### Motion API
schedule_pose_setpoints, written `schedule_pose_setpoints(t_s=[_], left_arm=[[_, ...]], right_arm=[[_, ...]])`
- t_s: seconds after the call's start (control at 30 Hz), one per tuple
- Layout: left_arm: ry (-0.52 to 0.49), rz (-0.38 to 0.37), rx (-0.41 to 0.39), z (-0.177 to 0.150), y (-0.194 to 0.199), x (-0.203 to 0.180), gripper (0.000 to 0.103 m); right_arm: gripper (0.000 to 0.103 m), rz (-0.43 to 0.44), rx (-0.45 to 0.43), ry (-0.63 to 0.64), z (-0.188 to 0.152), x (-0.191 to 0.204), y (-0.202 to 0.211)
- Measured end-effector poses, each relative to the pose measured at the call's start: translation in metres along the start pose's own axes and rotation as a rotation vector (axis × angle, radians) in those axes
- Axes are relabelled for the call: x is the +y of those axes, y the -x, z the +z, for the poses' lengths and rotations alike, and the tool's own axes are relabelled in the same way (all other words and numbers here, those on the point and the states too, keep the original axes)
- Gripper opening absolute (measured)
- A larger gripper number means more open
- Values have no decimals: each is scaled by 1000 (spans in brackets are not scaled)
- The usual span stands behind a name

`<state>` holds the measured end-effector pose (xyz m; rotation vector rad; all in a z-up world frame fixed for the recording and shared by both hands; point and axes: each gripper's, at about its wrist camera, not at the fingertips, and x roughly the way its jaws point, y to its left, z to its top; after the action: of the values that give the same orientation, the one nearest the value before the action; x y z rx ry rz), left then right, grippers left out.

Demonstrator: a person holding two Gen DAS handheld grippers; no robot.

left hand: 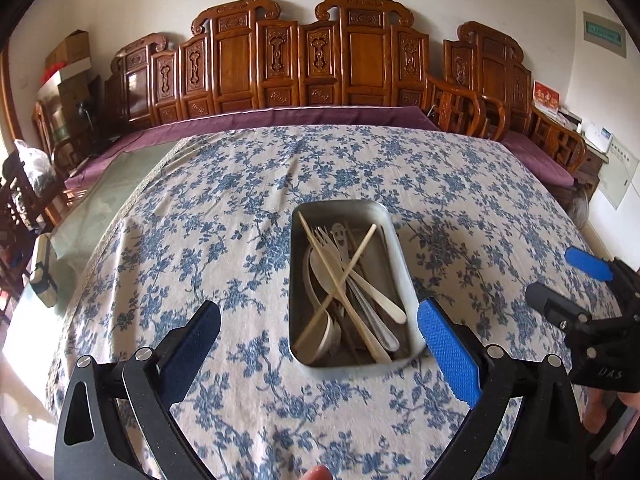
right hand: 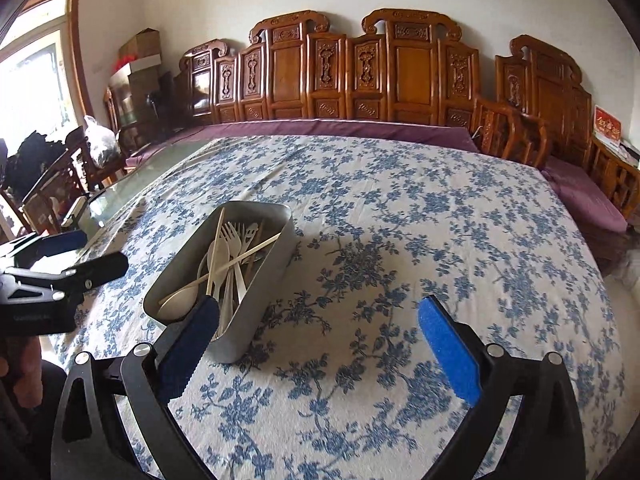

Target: Organize utensils

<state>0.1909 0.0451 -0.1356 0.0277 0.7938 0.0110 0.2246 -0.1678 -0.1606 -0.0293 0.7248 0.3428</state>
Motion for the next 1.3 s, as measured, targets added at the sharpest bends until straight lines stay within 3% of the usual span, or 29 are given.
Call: schedule_pose_setpoints(t_s=[0.27, 0.73, 1.3], left_arm=[[-3, -26, -3, -9, 38, -17, 95], [-2, -31, -80, -12, 101, -33, 95], [-7, -16, -297, 9, 203, -45, 95]], right_arm=[[100, -37, -36, -47, -12, -15, 53], [100, -85, -99, -67, -26, -21, 124], [100, -94, -333, -22, 8, 7, 231]])
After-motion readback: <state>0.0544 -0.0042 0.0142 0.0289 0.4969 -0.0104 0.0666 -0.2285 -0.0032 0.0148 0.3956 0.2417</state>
